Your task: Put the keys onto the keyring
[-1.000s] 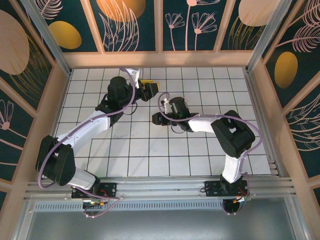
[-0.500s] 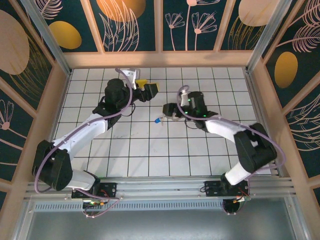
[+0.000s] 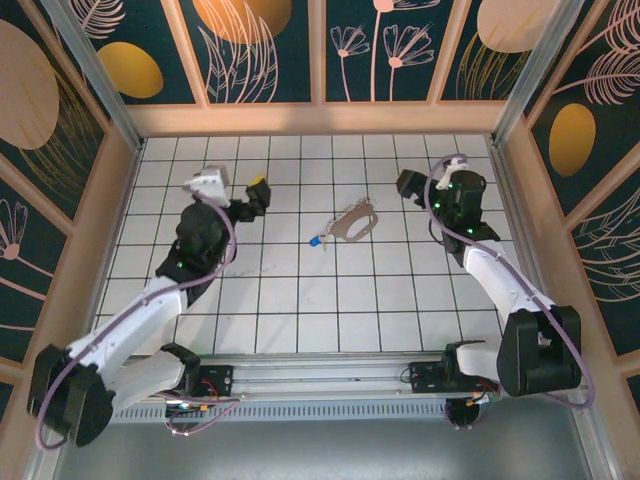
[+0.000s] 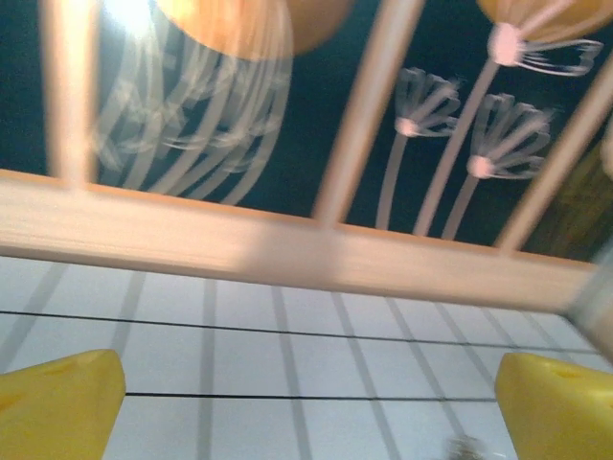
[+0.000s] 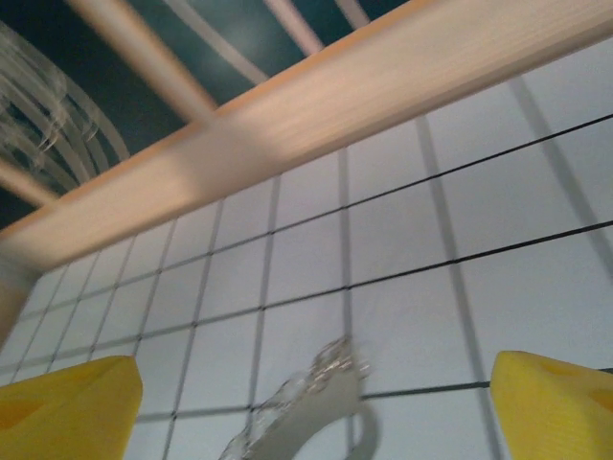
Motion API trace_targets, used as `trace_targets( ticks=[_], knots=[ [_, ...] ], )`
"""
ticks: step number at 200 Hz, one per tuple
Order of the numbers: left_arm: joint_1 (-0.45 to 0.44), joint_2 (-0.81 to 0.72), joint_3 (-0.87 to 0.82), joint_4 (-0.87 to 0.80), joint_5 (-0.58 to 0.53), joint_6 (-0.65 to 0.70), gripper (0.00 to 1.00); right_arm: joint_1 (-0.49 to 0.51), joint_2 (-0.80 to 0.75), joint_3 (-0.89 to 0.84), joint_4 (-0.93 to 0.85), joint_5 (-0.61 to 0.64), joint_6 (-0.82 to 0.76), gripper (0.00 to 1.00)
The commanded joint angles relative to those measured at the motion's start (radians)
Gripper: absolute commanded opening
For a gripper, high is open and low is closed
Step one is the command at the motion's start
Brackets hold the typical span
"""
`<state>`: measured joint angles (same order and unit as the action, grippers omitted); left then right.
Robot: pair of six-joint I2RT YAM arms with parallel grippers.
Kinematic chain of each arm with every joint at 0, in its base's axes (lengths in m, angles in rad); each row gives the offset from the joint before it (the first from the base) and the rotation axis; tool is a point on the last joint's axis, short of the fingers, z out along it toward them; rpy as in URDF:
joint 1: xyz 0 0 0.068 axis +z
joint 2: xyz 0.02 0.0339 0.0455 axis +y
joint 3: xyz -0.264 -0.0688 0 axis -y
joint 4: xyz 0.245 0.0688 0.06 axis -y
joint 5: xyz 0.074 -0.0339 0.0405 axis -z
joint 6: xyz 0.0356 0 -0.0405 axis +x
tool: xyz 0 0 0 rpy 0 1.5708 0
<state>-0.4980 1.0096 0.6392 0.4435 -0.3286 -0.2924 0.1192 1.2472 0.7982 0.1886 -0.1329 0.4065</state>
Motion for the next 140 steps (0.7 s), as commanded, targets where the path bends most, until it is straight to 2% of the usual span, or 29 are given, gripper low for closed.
trace_targets(
  ticks=[1, 16, 32, 63, 140],
  knots=[
    [0.018, -0.086, -0.07, 0.108, -0.265, 0.145, 0.99, -0.041, -0.041, -0.045, 0.049, 0.153, 0.032, 0.99],
    [0.062, -0.128, -0.125, 0.117, -0.311, 0.142, 0.99, -0.059, -0.043, -0.098, 0.137, 0.25, 0.047, 0.99],
    [0.126, -0.157, -0.2, 0.153, -0.297, 0.144, 0.99, -0.071, -0.033, -0.137, 0.192, 0.314, 0.0, 0.99],
    [0.195, -0.136, -0.322, 0.278, -0.297, 0.214, 0.99, -0.079, -0.005, -0.204, 0.29, 0.32, -0.071, 0.99],
    [0.271, 0.17, -0.446, 0.669, -0.245, 0.248, 0.99, -0.078, 0.074, -0.368, 0.582, 0.39, -0.229, 0.99]
  ],
)
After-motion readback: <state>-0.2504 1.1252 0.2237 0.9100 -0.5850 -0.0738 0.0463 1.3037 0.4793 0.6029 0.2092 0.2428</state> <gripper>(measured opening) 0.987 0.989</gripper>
